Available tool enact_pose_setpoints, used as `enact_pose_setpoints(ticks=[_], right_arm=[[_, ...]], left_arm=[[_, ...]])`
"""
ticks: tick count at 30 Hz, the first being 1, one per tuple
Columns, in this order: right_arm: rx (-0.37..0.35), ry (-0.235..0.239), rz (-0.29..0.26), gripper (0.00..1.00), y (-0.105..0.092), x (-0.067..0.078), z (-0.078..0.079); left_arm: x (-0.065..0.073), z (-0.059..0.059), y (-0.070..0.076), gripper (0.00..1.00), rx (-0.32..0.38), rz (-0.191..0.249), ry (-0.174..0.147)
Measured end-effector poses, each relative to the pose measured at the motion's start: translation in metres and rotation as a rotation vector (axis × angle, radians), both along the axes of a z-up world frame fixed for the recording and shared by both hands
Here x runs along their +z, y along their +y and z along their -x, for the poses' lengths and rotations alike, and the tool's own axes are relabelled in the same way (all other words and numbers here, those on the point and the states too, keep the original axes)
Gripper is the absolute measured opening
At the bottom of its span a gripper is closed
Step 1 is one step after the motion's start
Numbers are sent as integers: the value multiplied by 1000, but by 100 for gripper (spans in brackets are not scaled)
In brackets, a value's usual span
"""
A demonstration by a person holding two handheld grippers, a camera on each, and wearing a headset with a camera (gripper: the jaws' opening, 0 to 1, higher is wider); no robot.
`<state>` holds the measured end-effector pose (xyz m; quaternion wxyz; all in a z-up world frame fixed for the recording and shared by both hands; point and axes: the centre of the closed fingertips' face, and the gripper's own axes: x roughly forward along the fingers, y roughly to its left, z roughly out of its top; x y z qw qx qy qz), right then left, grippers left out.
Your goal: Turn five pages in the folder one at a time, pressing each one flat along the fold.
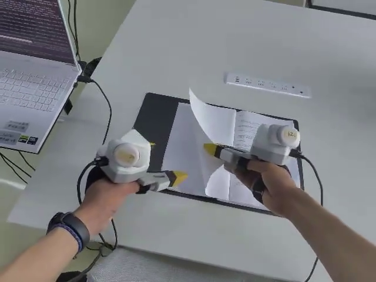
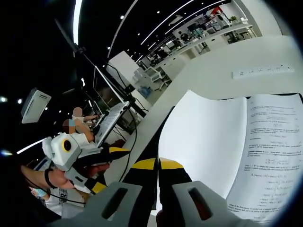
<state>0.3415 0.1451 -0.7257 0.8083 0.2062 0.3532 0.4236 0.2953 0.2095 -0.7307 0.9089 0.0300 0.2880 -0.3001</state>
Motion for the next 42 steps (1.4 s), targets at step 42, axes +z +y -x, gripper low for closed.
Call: enact_pose_setpoints(ticks=[42], right_arm=[[43, 200, 5, 12, 67, -69, 15]], left_arm=[[-11, 14, 23, 64, 61, -17, 34]])
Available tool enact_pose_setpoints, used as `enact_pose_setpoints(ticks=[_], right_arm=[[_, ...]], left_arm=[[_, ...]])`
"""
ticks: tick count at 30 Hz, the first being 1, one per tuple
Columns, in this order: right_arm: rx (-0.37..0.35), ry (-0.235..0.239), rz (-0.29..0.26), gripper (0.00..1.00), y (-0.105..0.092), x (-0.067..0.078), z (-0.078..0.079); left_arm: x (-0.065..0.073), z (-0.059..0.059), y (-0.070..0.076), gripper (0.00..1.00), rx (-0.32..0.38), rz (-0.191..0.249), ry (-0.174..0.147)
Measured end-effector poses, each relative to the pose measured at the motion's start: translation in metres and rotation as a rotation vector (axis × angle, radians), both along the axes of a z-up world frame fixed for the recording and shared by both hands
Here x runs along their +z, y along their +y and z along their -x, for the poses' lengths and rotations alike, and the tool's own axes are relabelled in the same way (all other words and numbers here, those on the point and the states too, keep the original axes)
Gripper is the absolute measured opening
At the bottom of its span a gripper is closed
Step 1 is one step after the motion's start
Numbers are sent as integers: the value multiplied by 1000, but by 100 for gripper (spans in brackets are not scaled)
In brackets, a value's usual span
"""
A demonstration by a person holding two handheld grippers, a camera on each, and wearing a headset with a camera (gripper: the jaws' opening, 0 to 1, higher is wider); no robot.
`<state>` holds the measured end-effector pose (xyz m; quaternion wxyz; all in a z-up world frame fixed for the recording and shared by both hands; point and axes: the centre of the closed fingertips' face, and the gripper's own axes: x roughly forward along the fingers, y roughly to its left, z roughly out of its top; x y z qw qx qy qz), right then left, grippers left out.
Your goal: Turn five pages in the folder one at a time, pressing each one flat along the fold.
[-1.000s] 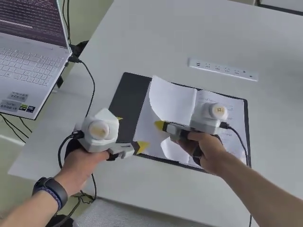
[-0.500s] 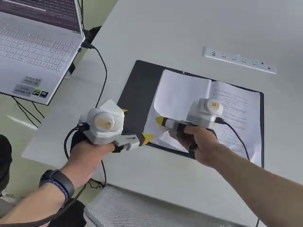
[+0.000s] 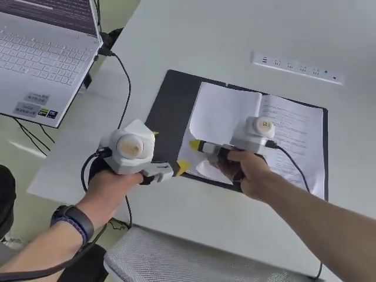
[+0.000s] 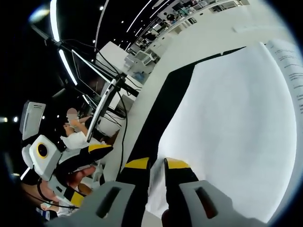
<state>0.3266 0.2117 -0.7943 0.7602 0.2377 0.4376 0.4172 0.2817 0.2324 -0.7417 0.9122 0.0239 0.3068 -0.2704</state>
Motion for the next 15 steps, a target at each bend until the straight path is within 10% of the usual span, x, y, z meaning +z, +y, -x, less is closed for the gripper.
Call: enact_pose_setpoints(ticks=[15], right_arm=[[-30, -88, -31, 20, -35, 31, -11]], left_arm=[[-4, -20, -9, 52, -21, -22, 6]])
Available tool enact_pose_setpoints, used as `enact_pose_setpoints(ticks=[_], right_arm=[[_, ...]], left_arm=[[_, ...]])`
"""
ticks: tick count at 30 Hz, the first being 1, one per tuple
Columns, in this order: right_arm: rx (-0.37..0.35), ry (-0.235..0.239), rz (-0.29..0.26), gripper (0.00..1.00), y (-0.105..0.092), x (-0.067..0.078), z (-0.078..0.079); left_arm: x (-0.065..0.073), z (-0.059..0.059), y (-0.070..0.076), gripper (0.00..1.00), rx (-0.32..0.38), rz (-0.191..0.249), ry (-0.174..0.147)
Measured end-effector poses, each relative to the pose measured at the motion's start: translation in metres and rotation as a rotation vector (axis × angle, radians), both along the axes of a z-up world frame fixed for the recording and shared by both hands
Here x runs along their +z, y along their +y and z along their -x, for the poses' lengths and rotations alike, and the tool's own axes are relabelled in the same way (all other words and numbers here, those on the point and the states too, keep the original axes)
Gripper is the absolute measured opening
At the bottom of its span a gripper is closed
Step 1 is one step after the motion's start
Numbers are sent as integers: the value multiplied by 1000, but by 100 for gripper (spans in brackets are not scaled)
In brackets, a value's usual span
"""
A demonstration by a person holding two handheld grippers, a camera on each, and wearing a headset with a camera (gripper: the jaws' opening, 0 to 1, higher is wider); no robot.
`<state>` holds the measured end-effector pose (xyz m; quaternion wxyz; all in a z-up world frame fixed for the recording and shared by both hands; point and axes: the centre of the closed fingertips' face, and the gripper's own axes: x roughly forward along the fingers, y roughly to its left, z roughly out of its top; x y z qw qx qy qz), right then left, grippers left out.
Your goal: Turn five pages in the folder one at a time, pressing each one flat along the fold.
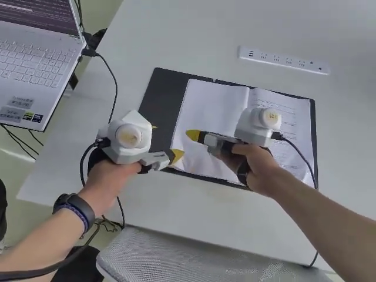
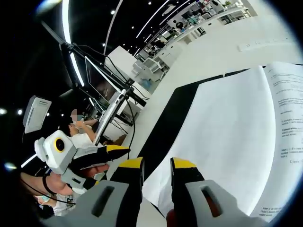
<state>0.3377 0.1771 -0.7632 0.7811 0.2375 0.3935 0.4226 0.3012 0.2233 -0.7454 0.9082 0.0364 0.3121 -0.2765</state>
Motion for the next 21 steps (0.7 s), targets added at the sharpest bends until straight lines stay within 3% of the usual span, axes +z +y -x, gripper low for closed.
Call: enact_pose_setpoints(ticks=[9, 13, 21], right_arm=[[-74, -30, 16, 19, -43, 11, -14], [-85, -32, 27, 18, -58, 8, -13], [-113, -14, 39, 15, -81, -2, -12]], left_arm=[[-22, -7, -16, 39, -63, -12, 28], [-28, -6, -28, 33, -80, 9, 51], [-49, 1, -34, 24, -107, -21, 87]])
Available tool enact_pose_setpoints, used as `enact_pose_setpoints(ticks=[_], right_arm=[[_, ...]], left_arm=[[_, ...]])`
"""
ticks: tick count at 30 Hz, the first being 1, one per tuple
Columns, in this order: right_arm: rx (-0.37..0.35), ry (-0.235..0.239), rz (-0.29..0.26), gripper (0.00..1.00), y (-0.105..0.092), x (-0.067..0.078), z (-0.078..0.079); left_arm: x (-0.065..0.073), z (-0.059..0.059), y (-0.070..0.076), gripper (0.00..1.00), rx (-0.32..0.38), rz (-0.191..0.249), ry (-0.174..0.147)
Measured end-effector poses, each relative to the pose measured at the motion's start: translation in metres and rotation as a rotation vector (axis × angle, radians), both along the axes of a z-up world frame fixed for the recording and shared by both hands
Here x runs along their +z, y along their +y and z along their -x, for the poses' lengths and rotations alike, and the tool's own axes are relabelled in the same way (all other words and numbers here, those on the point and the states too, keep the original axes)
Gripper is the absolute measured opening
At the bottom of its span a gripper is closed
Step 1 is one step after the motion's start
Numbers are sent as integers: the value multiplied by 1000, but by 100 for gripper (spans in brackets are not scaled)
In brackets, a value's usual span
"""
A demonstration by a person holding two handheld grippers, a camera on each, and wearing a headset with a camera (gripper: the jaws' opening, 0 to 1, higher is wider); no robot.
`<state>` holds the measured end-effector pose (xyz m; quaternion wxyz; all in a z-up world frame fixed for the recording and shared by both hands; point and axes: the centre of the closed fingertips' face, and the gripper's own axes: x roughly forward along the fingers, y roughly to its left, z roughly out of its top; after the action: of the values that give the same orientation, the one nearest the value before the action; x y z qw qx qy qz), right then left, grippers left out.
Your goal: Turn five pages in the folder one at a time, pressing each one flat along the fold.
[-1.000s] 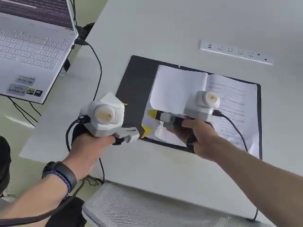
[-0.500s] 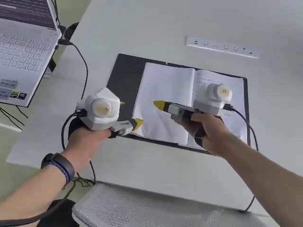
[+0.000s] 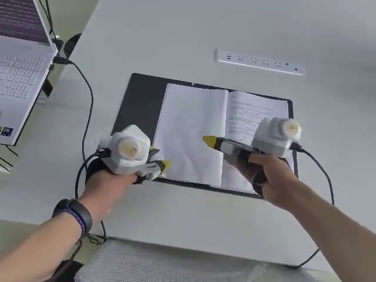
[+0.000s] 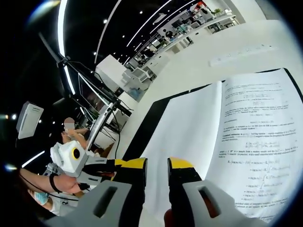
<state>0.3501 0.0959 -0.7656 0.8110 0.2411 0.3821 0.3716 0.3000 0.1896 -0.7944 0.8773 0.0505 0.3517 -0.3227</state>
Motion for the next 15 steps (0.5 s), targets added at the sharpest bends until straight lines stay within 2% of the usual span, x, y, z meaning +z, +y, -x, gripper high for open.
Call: enact_pose_setpoints(ticks=[2, 6, 11, 15], right_arm=[[-5, 1, 2, 15, -4, 0, 0], [-16, 4, 8, 14, -14, -4, -5], [-29, 2, 17, 13, -22, -5, -13], [-32, -1, 21, 12, -23, -6, -23]], left_arm=[[-6, 3, 2, 24, -2, -14, 13], [-19, 7, 9, 21, -22, -67, 13], [-19, 5, 11, 20, -21, -66, -8], [-19, 3, 12, 19, -9, -62, -6]])
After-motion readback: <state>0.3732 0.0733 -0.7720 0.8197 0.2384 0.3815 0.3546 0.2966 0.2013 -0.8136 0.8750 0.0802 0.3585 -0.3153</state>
